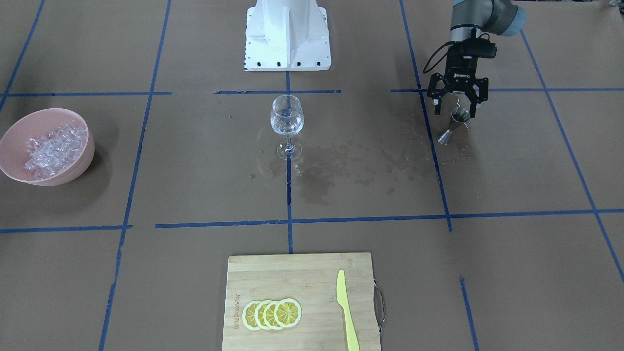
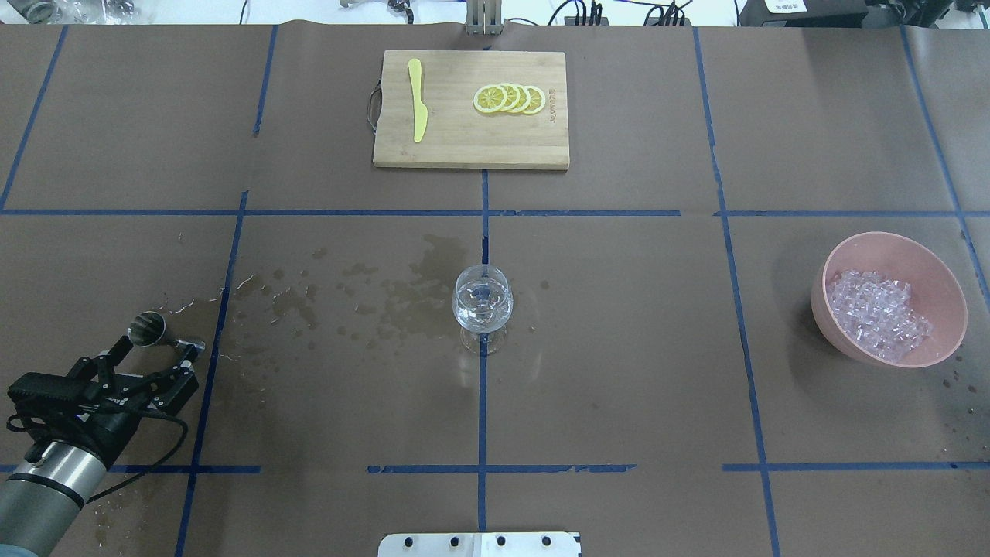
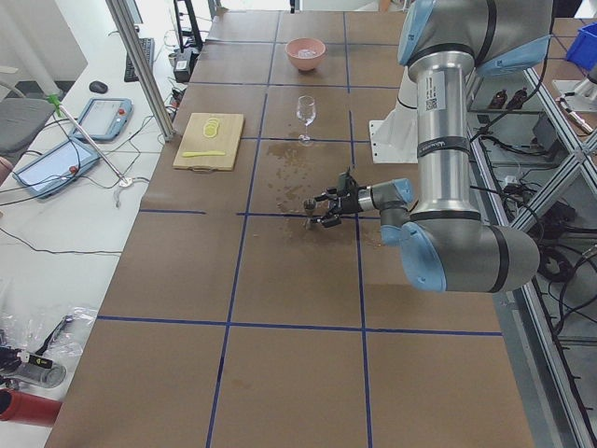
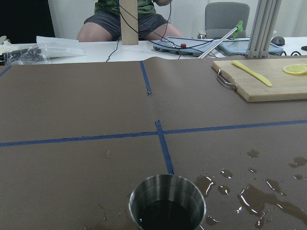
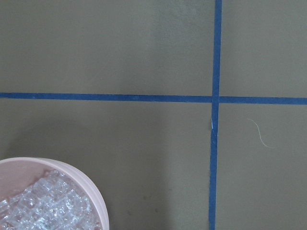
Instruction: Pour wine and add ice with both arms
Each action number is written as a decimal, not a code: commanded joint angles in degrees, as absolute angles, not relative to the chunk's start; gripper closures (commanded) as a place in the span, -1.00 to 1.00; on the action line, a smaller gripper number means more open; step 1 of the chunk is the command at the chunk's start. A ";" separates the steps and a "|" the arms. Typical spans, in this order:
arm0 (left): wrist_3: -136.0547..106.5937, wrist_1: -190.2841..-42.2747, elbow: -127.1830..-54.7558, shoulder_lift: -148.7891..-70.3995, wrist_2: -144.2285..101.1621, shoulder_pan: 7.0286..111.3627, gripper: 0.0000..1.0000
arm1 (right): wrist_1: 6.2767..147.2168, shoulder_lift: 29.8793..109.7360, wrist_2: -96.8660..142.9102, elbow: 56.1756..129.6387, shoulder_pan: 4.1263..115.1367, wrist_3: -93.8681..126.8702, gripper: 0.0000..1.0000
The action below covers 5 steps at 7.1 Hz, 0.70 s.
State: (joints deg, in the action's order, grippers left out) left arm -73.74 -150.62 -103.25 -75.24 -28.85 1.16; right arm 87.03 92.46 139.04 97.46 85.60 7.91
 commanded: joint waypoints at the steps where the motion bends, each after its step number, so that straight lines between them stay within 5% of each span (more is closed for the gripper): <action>1: -73.74 -150.64 -99.77 -77.07 -25.41 1.14 -0.98 | 87.01 92.46 139.04 97.38 85.61 7.91 -1.00; 3: -73.83 -150.64 -96.26 -80.40 -25.31 1.14 -0.90 | 87.01 92.37 139.04 97.21 85.61 7.91 -1.00; 4: -73.74 -150.64 -95.89 -80.68 -25.31 1.23 -0.73 | 87.01 92.20 139.04 97.21 85.61 7.91 -1.00; 5: -73.65 -150.73 -95.98 -80.68 -25.31 1.40 -0.29 | 87.01 92.11 139.04 97.21 85.61 7.91 -1.00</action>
State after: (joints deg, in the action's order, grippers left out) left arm -73.74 -150.67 -96.30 -80.36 -25.34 1.24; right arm 87.01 92.24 139.04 97.22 85.61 7.91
